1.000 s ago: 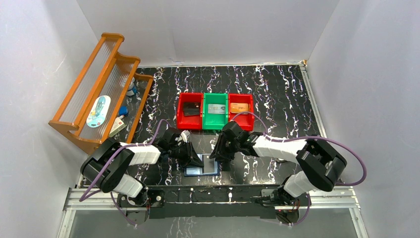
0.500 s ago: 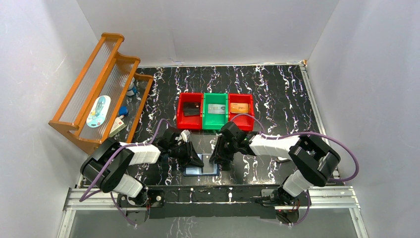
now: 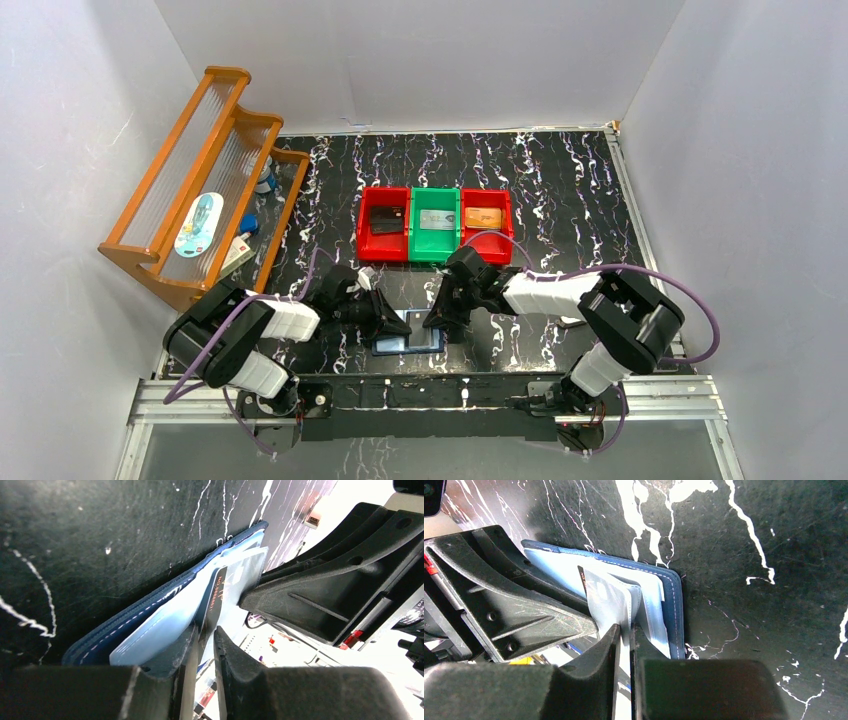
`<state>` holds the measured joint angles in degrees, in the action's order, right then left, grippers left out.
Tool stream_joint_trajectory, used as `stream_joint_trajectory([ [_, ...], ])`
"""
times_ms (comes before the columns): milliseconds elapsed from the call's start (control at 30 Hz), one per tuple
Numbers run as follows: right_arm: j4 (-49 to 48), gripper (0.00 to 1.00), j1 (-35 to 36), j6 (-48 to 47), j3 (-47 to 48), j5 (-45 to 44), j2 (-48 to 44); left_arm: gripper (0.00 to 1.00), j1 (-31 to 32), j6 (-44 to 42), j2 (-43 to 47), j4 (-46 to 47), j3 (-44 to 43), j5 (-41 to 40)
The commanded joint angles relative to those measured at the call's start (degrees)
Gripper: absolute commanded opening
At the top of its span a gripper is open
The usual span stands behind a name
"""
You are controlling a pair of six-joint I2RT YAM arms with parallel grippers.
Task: Take the credit cards out of the card holder
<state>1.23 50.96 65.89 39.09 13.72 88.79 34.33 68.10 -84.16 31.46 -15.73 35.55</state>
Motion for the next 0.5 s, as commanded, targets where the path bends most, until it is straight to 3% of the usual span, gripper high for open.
stream_joint_trajectory([
  [0, -2.7, 0.16, 0.8, 0.8, -0.6, 2.1, 1.2, 0.15, 0.2, 3.3, 1.1, 4.3, 0.0, -2.5],
  [300, -1.4, 0.24, 0.8, 0.4, 0.0, 0.7, 0.3, 0.01, 0.2, 1.1, 2.5, 1.5, -0.2, -2.4],
  [467, 2.5, 0.31, 0.7, -0.9, 1.9, -2.2, -1.5, 0.00, 0.2, -0.3, 3.8, -0.8, -0.2, -2.9],
])
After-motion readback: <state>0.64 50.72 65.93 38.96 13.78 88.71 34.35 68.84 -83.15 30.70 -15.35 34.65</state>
